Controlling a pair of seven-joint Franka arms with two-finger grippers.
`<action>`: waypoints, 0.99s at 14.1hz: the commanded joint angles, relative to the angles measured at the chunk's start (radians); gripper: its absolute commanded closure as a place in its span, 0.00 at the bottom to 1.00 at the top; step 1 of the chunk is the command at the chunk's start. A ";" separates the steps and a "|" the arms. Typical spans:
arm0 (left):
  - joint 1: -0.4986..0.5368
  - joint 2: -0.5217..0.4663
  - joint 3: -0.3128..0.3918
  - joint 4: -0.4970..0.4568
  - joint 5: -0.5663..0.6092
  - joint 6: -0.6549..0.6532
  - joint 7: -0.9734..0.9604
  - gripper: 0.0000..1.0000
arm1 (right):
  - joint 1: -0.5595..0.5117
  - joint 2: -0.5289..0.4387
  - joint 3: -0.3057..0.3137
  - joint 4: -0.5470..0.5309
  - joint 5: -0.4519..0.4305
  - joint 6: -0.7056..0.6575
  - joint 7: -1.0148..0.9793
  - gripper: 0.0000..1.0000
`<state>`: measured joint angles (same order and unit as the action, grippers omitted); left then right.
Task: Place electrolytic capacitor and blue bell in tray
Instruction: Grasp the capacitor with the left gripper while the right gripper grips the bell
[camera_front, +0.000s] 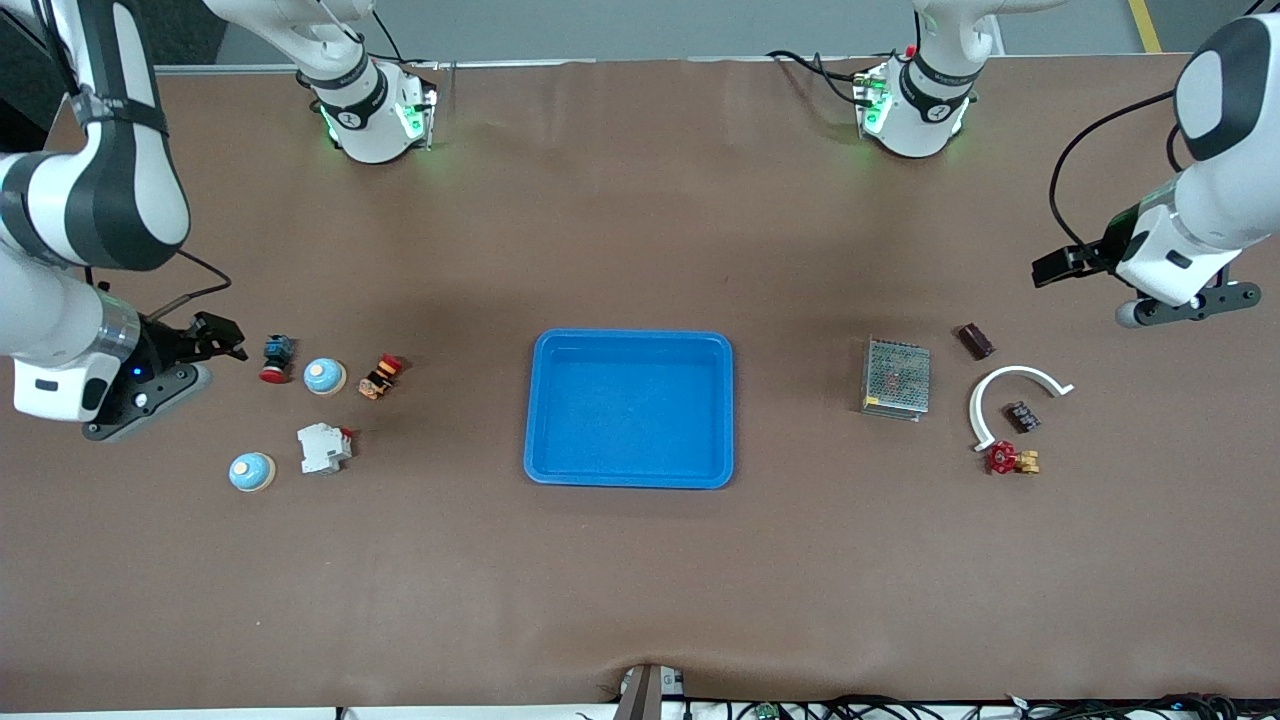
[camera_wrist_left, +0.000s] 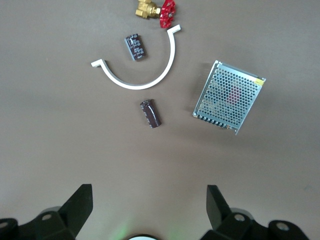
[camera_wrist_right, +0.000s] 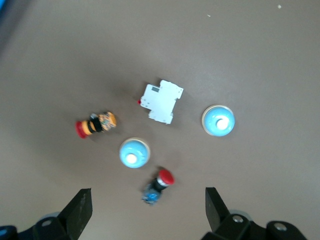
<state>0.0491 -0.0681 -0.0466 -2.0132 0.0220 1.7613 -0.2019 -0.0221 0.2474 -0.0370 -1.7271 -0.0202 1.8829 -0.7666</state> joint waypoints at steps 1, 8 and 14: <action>0.003 -0.022 -0.007 -0.081 -0.017 0.064 -0.080 0.00 | -0.062 0.065 0.008 0.001 -0.009 0.071 -0.239 0.00; 0.006 0.030 -0.009 -0.246 -0.053 0.302 -0.195 0.00 | -0.093 0.229 0.008 0.009 -0.012 0.247 -0.568 0.00; 0.074 0.184 -0.006 -0.246 -0.053 0.420 -0.195 0.10 | -0.101 0.309 0.008 0.021 -0.006 0.332 -0.645 0.00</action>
<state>0.1037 0.0727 -0.0475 -2.2636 -0.0075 2.1534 -0.3990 -0.1082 0.5335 -0.0385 -1.7306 -0.0204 2.2089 -1.3825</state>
